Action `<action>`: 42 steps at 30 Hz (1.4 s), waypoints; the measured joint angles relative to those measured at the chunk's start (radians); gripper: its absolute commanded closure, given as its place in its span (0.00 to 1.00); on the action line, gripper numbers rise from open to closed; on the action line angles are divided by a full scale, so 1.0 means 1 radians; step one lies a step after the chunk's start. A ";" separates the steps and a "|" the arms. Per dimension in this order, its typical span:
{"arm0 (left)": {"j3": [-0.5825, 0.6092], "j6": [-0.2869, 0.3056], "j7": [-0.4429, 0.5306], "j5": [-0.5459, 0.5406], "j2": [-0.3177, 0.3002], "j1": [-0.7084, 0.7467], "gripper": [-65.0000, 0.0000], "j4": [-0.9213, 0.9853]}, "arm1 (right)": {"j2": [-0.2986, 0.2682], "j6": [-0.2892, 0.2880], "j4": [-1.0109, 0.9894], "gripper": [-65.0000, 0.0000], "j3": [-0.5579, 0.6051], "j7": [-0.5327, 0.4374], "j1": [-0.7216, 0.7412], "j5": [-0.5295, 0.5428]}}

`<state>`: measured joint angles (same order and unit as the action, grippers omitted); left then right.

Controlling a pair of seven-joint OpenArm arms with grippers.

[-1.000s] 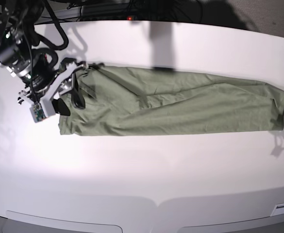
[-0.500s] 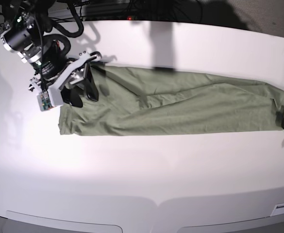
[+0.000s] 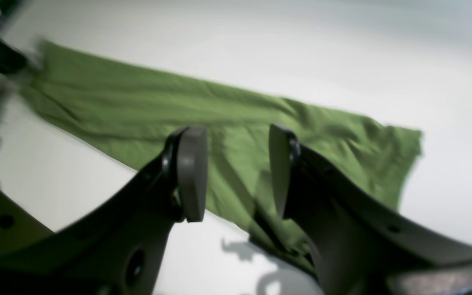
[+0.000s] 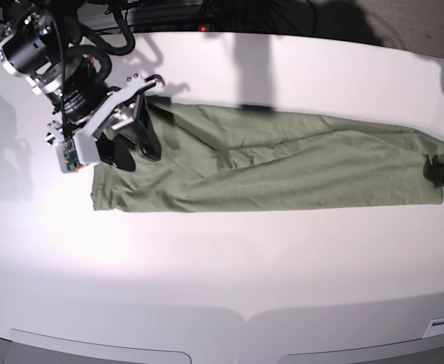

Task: Fold the T-shirt properly
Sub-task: 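Hold both strip ends with both grippers, lifting the left end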

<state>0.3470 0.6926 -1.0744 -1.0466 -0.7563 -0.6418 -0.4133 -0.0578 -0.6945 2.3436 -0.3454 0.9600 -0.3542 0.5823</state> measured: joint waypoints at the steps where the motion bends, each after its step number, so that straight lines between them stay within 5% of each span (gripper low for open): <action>1: 0.000 0.000 0.043 0.068 0.015 0.002 0.30 0.014 | -0.002 0.001 -0.002 0.61 0.000 0.010 0.002 0.013; 5: -0.006 0.008 0.175 0.274 0.041 -0.004 0.30 0.033 | -0.006 0.000 -0.003 0.61 -0.001 0.060 0.003 0.055; 15: -0.006 0.011 0.234 0.369 0.050 -0.002 0.30 -0.001 | -0.006 0.000 -0.003 0.61 -0.001 0.067 0.002 0.061; 27: -0.005 -0.001 -0.169 -0.061 0.051 0.005 0.30 -0.045 | -0.003 0.000 -0.003 0.61 0.000 0.066 0.002 0.061; 39: -0.004 -0.001 -0.133 -0.073 0.050 0.003 0.31 -0.072 | -0.003 0.001 -0.003 0.61 0.000 0.063 0.002 0.061; 42: -0.004 -0.001 -0.133 -0.071 0.050 0.003 0.46 -0.072 | -0.003 0.000 -0.003 0.61 0.000 0.063 0.002 0.061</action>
<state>0.3428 0.6914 -1.2076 -1.1172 -0.7063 -0.6392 -0.4854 -0.0608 -0.6941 2.3402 -0.3458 1.0233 -0.3519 0.6434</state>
